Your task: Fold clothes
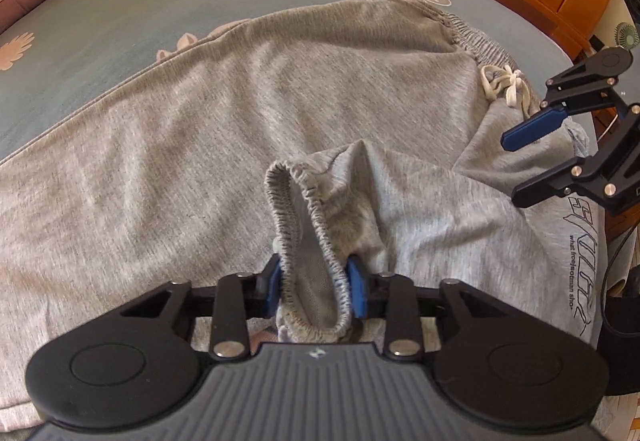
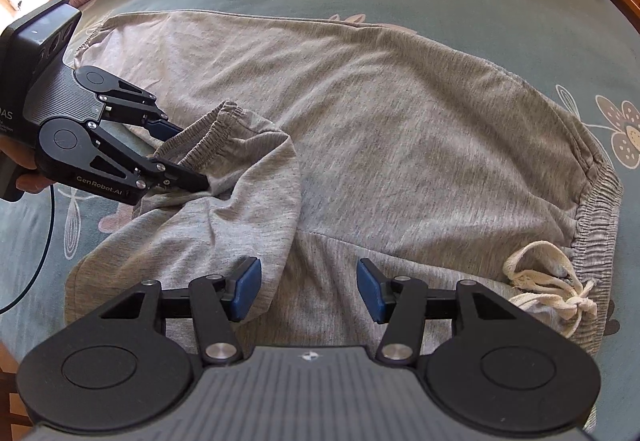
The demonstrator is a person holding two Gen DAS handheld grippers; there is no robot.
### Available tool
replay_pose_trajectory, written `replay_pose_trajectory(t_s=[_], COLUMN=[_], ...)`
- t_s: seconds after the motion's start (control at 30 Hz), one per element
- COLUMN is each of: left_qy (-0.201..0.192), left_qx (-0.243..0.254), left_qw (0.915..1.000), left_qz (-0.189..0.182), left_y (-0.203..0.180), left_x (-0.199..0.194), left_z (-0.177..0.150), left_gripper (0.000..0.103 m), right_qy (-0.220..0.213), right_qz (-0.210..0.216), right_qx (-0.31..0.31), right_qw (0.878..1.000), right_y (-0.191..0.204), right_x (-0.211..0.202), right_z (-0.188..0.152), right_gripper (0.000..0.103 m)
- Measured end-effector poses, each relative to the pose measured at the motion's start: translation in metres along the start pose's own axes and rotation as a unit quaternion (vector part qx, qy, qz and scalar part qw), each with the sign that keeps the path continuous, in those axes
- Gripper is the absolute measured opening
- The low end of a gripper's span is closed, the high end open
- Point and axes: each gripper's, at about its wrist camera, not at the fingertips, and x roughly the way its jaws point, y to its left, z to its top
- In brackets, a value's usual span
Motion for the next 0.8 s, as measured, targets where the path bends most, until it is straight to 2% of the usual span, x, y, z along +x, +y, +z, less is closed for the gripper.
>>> replay_pose_trajectory(t_s=[0.03,0.13,0.27,0.33,0.4,0.5,0.63,0.7,0.8], left_qy=[0.000,-0.003,-0.019,-0.025,-0.029,-0.026,-0.013,0.001,0.020], left_qx=[-0.012,-0.047,-0.115,-0.152,-0.188,-0.255,-0.326,-0.359,-0.412], left_qw=[0.9999,0.9989,0.9932,0.9880,0.9816,0.9656,0.9404,0.9253,0.8973], left_qz=[0.001,0.001,0.000,0.001,0.018,0.046,0.094,0.122,0.158], left_y=[0.000,0.000,0.000,0.002,0.008,0.020,0.037,0.044,0.056], left_x=[-0.004,-0.015,-0.040,-0.054,-0.067,-0.085,-0.113,-0.126,-0.146], left_z=[-0.001,-0.002,-0.007,-0.012,-0.021,-0.041,-0.083,-0.108,-0.148], left_gripper=[0.015,0.010,0.009,0.009,0.008,0.009,0.009,0.009,0.009], right_qy=[-0.001,-0.004,-0.013,-0.013,-0.014,-0.015,-0.016,-0.016,-0.014], right_qz=[0.000,-0.002,-0.006,-0.009,-0.015,-0.022,-0.030,-0.035,-0.041], right_qx=[0.001,0.004,0.012,0.015,0.017,0.021,0.024,0.022,0.021], right_qw=[1.000,1.000,1.000,1.000,1.000,0.999,0.999,0.999,0.999], right_y=[0.000,-0.003,-0.008,-0.011,-0.013,-0.016,-0.016,-0.014,-0.011], right_x=[0.000,-0.002,-0.004,-0.005,-0.006,-0.007,-0.006,-0.005,-0.002], right_z=[0.000,0.001,0.003,0.004,0.005,0.008,0.012,0.015,0.018], right_gripper=[0.058,0.058,0.058,0.058,0.058,0.058,0.058,0.058,0.058])
